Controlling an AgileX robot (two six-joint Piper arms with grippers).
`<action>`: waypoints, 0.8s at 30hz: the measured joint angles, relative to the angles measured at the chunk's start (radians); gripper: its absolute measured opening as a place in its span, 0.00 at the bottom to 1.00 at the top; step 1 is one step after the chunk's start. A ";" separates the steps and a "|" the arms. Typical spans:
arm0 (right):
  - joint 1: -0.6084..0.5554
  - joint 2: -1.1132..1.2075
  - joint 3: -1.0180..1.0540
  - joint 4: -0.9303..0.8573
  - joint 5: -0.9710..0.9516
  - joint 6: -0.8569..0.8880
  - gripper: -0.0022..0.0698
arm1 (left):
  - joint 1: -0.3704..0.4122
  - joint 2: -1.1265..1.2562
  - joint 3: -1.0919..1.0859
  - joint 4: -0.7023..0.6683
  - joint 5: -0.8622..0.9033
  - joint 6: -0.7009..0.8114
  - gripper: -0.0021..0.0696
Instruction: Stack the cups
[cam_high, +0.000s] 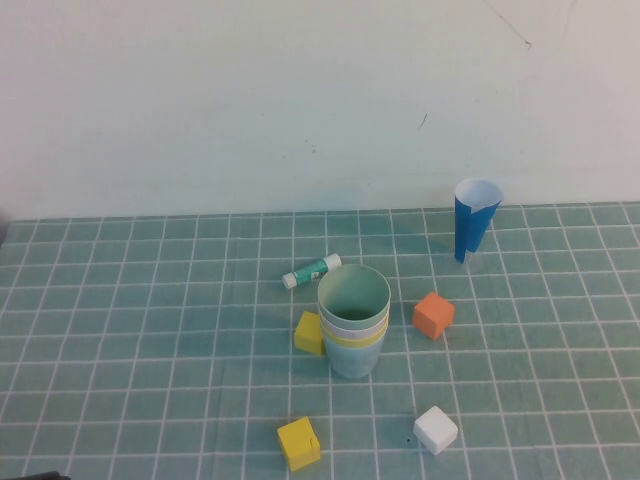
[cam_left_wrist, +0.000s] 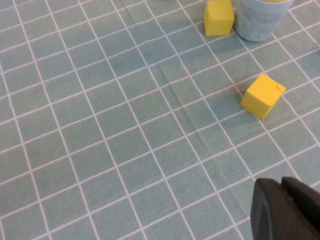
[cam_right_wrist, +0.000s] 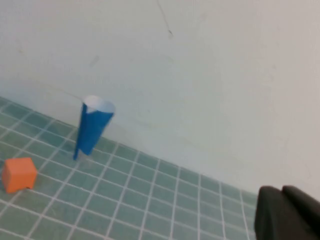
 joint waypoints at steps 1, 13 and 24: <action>-0.049 -0.047 0.027 -0.043 0.031 0.078 0.03 | 0.000 0.000 0.000 0.000 0.000 0.000 0.03; -0.102 -0.155 0.138 -0.255 0.092 0.453 0.03 | 0.000 0.000 0.000 0.000 0.000 0.000 0.03; -0.032 -0.155 0.136 -0.273 0.226 0.528 0.03 | 0.000 0.000 0.000 0.000 0.000 0.000 0.03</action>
